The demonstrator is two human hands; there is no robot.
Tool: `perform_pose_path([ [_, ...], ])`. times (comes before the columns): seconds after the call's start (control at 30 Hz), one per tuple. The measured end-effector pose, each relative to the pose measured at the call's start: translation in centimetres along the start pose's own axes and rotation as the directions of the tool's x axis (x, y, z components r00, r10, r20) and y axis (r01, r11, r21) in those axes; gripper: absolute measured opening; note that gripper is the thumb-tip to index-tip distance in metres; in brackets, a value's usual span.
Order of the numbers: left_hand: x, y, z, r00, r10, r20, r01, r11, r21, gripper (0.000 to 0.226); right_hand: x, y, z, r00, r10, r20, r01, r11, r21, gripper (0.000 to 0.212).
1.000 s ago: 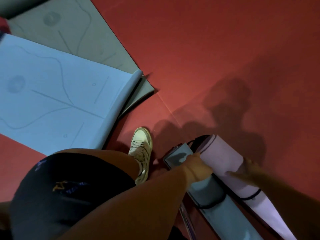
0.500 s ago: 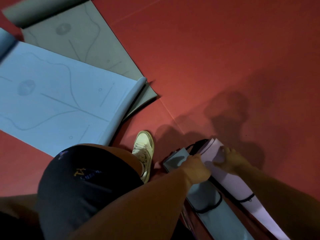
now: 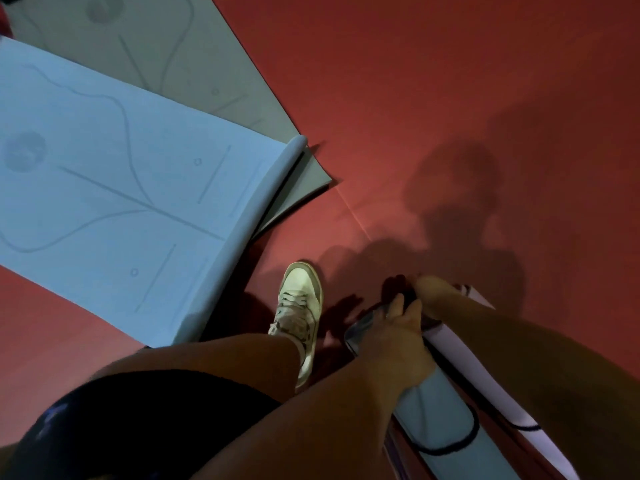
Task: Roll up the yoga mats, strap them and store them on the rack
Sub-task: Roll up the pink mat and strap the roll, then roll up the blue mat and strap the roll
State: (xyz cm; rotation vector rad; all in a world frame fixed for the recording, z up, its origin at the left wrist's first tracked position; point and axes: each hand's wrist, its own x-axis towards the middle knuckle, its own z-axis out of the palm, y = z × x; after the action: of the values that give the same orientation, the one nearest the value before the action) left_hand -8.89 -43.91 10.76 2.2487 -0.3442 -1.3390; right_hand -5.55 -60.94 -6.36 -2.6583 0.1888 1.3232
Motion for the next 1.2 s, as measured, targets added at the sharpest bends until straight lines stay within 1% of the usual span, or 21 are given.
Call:
perform_pose_path([
  [0.03, 0.4, -0.3, -0.9, 0.999, 0.033, -0.008, -0.032, 0.998, 0.047, 0.08, 0.8, -0.4, 0.5, 0.999, 0.04, -0.02, -0.039, 0.999, 0.025, 0.033],
  [0.1, 1.6, -0.9, -2.9, 0.998, 0.057, -0.024, -0.055, 0.995, 0.084, 0.079, 1.8, -1.0, 1.2, 0.998, 0.064, -0.015, -0.064, 0.998, -0.012, 0.032],
  [0.17, 3.0, -1.7, -4.5, 0.995, 0.079, -0.053, -0.074, 0.993, 0.094, 0.078, 2.8, -1.2, 1.7, 0.996, 0.082, -0.022, -0.084, 0.99, -0.115, 0.033],
  [0.27, 4.1, -2.8, -5.8, 0.994, 0.073, -0.078, -0.07, 0.997, 0.046, 0.076, 3.5, -1.6, 2.5, 0.996, -0.046, 0.077, 0.073, 0.917, -0.393, 0.043],
  [0.33, 4.3, -3.3, -6.2, 0.997, 0.034, -0.066, -0.033, 0.999, 0.02, 0.078, 3.6, -2.0, 2.8, 0.99, -0.079, 0.116, 0.124, 0.879, -0.461, 0.042],
  [0.4, 4.4, -3.4, -6.3, 0.999, 0.015, -0.052, -0.015, 1.0, 0.002, 0.078, 3.3, -2.4, 3.0, 0.991, -0.096, 0.096, 0.13, 0.873, -0.47, 0.038],
  [0.43, 4.3, -3.4, -6.3, 0.998, 0.01, -0.058, -0.01, 1.0, -0.005, 0.078, 3.2, -2.4, 2.9, 0.994, -0.098, 0.053, 0.111, 0.897, -0.428, 0.036],
  [0.5, 4.3, -3.5, -6.2, 0.996, -0.015, -0.093, 0.012, 0.999, -0.036, 0.077, 3.4, -2.0, 2.1, 0.984, -0.071, -0.162, 0.033, 0.973, -0.23, 0.031],
  [0.57, 4.3, -3.8, -6.4, 0.988, -0.076, -0.134, 0.063, 0.993, -0.104, 0.075, 3.1, -2.0, -0.2, 0.908, -0.007, -0.419, 0.032, 0.998, 0.052, 0.022],
  [0.6, 4.3, -3.9, -6.5, 0.983, -0.118, -0.141, 0.099, 0.986, -0.136, 0.074, 2.7, -2.1, -1.8, 0.858, 0.01, -0.514, 0.069, 0.988, 0.135, 0.016],
  [0.7, 3.7, -3.4, -6.8, 0.969, -0.206, -0.136, 0.175, 0.962, -0.21, 0.075, 1.1, -2.3, -5.6, 0.79, -0.035, -0.612, 0.209, 0.954, 0.215, 0.013],
  [0.73, 3.3, -2.9, -6.8, 0.968, -0.212, -0.136, 0.183, 0.962, -0.201, 0.072, 0.2, -2.2, -6.2, 0.77, -0.032, -0.637, 0.24, 0.94, 0.242, 0.011],
  [0.8, 2.5, -2.1, -7.1, 0.962, -0.232, -0.146, 0.211, 0.966, -0.147, 0.064, -1.1, -2.3, -7.6, 0.692, 0.006, -0.722, 0.288, 0.915, 0.284, 0.008],
  [0.87, 1.9, -1.8, -7.6, 0.952, -0.26, -0.162, 0.248, 0.965, -0.086, 0.056, -2.2, -3.4, -9.6, 0.602, -0.006, -0.799, 0.365, 0.892, 0.269, 0.011],
  [0.9, 1.7, -1.8, -7.9, 0.947, -0.274, -0.166, 0.269, 0.962, -0.054, 0.053, -2.7, -4.1, -10.8, 0.574, -0.03, -0.818, 0.396, 0.885, 0.245, 0.014],
  [0.93, 1.5, -1.9, -8.2, 0.947, -0.277, -0.163, 0.276, 0.961, -0.024, 0.051, -2.8, -4.6, -11.7, 0.574, -0.046, -0.818, 0.406, 0.883, 0.235, 0.013],
  [1.0, 1.1, -2.0, -9.2, 0.956, -0.255, -0.145, 0.259, 0.966, 0.009, 0.048, -3.4, -5.4, -12.8, 0.612, -0.063, -0.788, 0.392, 0.89, 0.233, 0.008],
  [1.07, 0.6, -2.1, -11.0, 0.968, -0.216, -0.13, 0.221, 0.975, 0.022, 0.043, -3.9, -6.2, -12.9, 0.641, -0.146, -0.753, 0.404, 0.899, 0.169, 0.013],
  [1.13, -0.1, -2.7, -13.6, 0.98, -0.159, -0.122, 0.171, 0.98, 0.096, 0.038, -4.2, -7.1, -12.3, 0.748, -0.228, -0.624, 0.299, 0.954, 0.01, 0.03],
  [1.17, -0.4, -3.4, -15.1, 0.981, -0.144, -0.129, 0.16, 0.979, 0.124, 0.038, -4.6, -7.8, -11.9, 0.829, -0.232, -0.509, 0.203, 0.973, -0.112, 0.039],
  [1.2, -0.8, -4.4, -16.6, 0.981, -0.134, -0.141, 0.153, 0.979, 0.136, 0.037, -4.9, -8.6, -11.5, 0.898, -0.213, -0.384, 0.143, 0.969, -0.203, 0.041],
])
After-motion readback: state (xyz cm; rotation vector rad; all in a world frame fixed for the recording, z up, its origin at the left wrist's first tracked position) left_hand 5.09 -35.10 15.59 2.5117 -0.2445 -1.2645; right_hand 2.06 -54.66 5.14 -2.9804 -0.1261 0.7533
